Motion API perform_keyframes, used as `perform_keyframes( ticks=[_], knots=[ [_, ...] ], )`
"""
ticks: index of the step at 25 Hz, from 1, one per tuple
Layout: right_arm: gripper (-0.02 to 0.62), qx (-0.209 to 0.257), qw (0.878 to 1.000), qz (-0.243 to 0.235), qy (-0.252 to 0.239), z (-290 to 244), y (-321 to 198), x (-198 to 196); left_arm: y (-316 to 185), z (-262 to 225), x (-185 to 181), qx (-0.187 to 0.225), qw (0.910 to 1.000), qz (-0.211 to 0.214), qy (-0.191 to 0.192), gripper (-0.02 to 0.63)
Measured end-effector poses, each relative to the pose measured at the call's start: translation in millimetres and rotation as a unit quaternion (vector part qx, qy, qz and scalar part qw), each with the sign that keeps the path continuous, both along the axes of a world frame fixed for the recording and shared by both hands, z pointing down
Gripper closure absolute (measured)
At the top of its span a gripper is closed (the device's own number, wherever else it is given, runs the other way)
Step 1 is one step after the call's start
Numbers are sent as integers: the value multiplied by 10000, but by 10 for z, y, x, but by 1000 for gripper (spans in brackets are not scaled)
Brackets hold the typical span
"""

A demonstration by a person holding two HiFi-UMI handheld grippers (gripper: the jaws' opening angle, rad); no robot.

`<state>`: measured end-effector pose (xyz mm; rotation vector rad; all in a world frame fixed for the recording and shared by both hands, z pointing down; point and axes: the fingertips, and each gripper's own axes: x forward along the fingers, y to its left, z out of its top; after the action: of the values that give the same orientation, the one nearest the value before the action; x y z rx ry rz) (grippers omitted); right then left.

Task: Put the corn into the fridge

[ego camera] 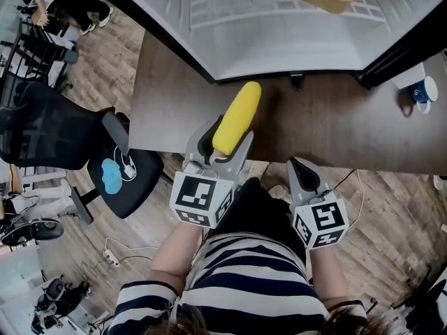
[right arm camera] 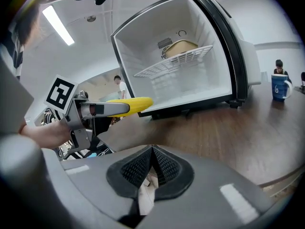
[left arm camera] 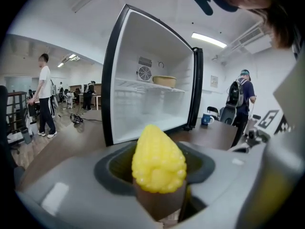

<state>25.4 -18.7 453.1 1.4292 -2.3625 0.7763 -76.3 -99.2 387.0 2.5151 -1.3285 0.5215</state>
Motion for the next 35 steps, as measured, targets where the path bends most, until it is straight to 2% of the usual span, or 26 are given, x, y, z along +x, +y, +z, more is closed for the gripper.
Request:
perform_keyframes(
  ticks=[10, 17, 24, 31, 35],
  knots=[
    [601, 458, 9985, 310, 25, -489, -238, 297, -235, -812, 336, 648, 9963, 329, 451, 606],
    [601, 722, 9964, 429, 70, -798, -378, 430, -432, -1388, 521, 1208, 9892, 447, 697, 606],
    [601, 989, 9935, 543, 147, -1030, -593, 595, -750, -1671, 543, 1532, 9851, 130, 767, 606],
    [601, 1046, 9924, 630, 130, -1089, -740, 687, -1127, -1831, 609, 1881, 9803, -265, 546, 606],
    [601, 976, 9933, 618, 79, -1020, -825, 697, -1372, -1873, 650, 1889, 9801, -405, 447, 606]
  ],
)
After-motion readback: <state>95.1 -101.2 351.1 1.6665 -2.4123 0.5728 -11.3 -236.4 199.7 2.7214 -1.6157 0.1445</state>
